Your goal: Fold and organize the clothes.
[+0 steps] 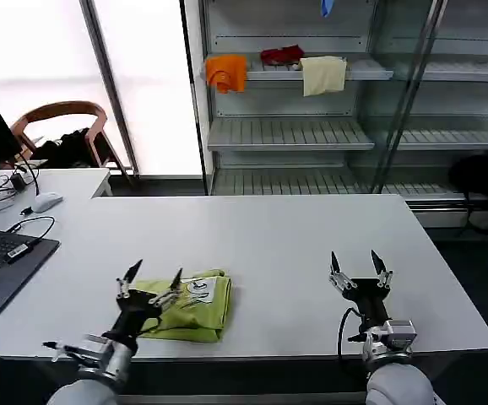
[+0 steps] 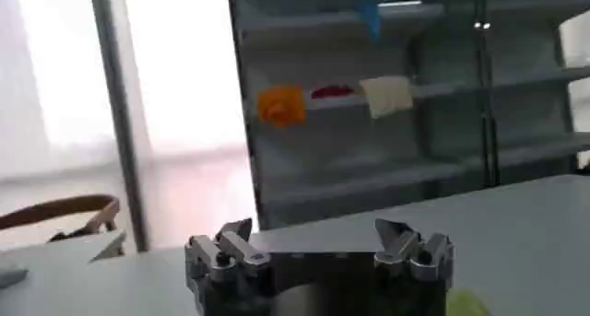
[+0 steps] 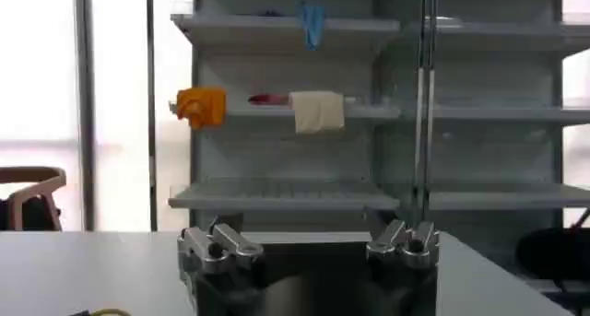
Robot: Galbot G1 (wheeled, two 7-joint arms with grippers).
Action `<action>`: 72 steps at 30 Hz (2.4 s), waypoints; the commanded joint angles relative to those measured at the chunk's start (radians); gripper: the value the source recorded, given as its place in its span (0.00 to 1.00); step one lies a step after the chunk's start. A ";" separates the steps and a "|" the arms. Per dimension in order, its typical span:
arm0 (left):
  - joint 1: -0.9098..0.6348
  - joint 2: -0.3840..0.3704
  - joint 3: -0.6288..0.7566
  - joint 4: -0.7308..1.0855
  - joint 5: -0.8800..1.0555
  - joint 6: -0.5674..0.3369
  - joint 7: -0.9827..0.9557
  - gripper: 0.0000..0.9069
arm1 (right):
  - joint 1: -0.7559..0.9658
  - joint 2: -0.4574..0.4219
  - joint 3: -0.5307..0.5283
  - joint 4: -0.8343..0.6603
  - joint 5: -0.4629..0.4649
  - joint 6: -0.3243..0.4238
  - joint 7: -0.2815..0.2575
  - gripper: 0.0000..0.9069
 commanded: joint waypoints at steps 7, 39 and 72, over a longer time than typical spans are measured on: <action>0.064 -0.062 -0.144 0.142 -0.278 0.128 -0.065 1.00 | -0.012 -0.013 0.021 0.000 0.023 0.001 -0.007 1.00; 0.016 -0.100 -0.066 0.214 -0.267 0.038 0.040 0.00 | -0.021 -0.003 0.016 -0.016 0.011 0.023 -0.006 1.00; 0.008 0.415 -0.657 0.068 -0.113 -0.042 0.333 0.00 | 0.014 -0.001 -0.001 -0.026 0.011 0.029 -0.004 1.00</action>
